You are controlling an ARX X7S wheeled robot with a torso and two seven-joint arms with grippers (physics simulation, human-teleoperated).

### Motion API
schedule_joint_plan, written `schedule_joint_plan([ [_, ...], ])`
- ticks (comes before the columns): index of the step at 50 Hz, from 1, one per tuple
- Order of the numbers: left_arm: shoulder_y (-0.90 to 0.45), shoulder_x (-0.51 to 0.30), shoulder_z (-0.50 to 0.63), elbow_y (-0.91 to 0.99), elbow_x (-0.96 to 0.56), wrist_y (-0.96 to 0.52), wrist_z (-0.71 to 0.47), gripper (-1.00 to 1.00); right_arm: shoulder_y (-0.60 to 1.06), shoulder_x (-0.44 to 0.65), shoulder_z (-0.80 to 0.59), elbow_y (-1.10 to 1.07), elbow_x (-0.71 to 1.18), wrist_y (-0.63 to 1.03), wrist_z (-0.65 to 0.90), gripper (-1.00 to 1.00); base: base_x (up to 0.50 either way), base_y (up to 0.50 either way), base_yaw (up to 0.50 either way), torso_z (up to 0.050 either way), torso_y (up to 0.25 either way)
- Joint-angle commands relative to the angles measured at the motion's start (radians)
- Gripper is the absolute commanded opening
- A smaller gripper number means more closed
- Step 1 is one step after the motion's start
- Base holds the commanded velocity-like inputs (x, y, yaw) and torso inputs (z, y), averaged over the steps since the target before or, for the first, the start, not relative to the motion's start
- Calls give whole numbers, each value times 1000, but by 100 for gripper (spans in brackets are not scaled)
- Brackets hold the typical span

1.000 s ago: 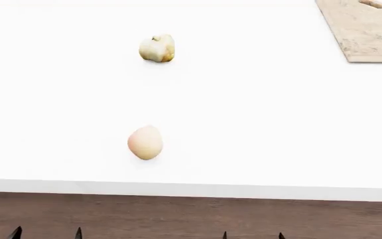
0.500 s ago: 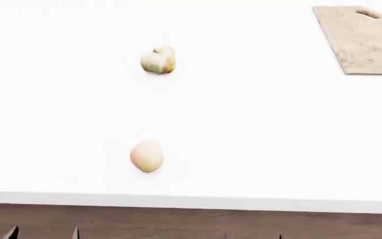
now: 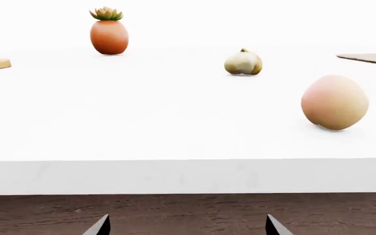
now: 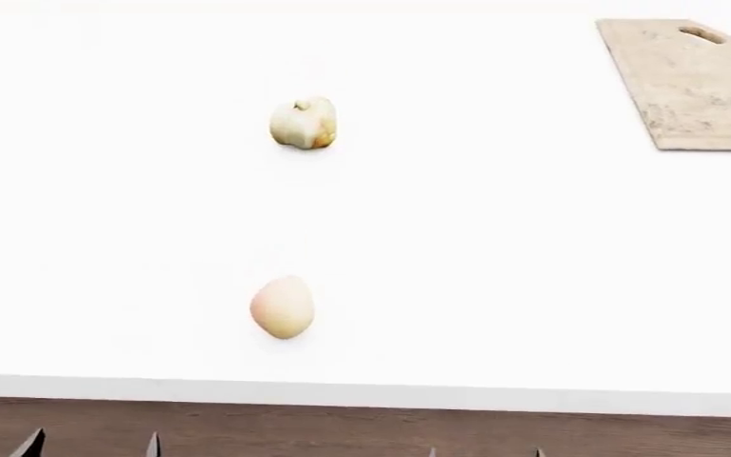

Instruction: Place the apricot and the ginger on separate cutting boards.

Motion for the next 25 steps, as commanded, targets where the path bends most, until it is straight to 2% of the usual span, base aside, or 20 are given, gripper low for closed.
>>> schedule_joint_plan([
  [1,-2,-13,24,7,-2,-24,-8,100,-4,10,-11,-6,9,-3,14,100,0,0,0,0,0],
  [3,-7,-16,29,8,2,-47,-13,100,-2,10,-12,-1,11,-1,17,100,0,0,0,0,0],
  [5,2,-20,29,18,12,10,-16,100,-1,12,-14,-1,13,-2,18,100,0,0,0,0,0],
  [6,3,-15,12,31,-53,-8,10,100,-1,12,-13,0,16,-1,19,100,0,0,0,0,0],
  [9,11,-28,14,107,-67,-77,2,100,0,14,-13,2,21,-2,22,100,0,0,0,0,0],
  [16,-35,-69,-4,488,-184,-430,-42,100,8,18,-22,12,23,2,28,100,0,0,0,0,0],
  [18,-96,-96,35,596,-199,-603,-60,100,7,19,-26,14,28,-1,23,100,0,0,0,0,0],
  [19,-109,-90,26,620,-214,-623,-67,100,7,20,-28,16,26,-2,24,100,0,0,0,0,0],
  [21,-182,-88,12,690,-284,-757,-71,100,9,21,-31,19,27,0,25,100,0,0,0,0,0],
  [25,-313,-80,36,741,-370,-935,-64,100,10,24,-37,17,27,4,28,100,0,0,0,0,0],
])
